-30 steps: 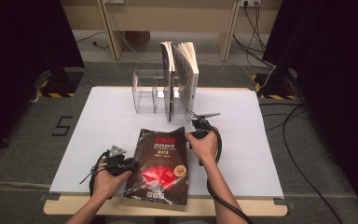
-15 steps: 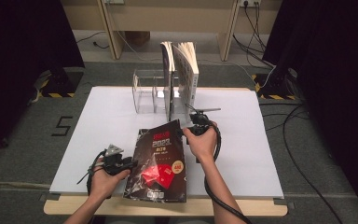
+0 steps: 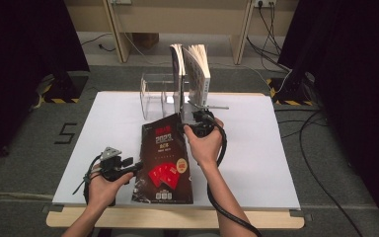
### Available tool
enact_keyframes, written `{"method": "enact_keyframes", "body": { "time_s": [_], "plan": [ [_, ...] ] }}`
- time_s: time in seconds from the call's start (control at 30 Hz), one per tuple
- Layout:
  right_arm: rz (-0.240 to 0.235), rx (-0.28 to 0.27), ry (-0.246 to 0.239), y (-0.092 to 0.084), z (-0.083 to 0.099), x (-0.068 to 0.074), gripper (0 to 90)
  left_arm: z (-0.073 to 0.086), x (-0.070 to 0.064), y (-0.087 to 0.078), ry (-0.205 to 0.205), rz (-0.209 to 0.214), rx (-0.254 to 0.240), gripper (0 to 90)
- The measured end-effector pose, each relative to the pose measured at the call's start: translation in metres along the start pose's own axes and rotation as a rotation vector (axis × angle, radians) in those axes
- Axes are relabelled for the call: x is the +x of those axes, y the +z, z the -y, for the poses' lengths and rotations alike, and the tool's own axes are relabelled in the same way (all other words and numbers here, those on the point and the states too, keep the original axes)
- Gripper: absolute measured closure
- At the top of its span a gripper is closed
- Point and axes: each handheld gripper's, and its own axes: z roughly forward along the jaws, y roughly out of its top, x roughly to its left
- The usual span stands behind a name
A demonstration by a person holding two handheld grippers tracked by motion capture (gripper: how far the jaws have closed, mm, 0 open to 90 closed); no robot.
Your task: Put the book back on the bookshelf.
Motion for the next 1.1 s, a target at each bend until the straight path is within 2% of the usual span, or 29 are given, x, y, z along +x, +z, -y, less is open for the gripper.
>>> {"method": "enact_keyframes", "body": {
  "time_s": [0.17, 0.4, 0.7, 0.9, 1.1],
  "plan": [
    [0.007, -0.054, -0.025, -0.001, -0.009, 0.012, 87.5, -0.003, -0.001, -0.003, 0.015, -0.011, -0.002, 50.9],
    [0.025, -0.088, -0.039, 0.003, -0.016, 0.02, 87.5, -0.008, -0.004, -0.004, -0.022, 0.045, -0.018, 52.3],
    [0.032, -0.138, -0.068, 0.004, -0.025, 0.033, 87.5, -0.015, -0.009, -0.006, -0.021, 0.063, -0.047, 51.1],
    [0.043, -0.179, -0.095, 0.006, -0.039, 0.044, 87.5, -0.027, -0.011, -0.006, -0.018, 0.068, -0.074, 49.4],
    [0.054, -0.23, -0.114, 0.008, -0.049, 0.054, 87.5, -0.041, -0.016, -0.005, -0.014, 0.09, -0.09, 47.9]
  ]
}}
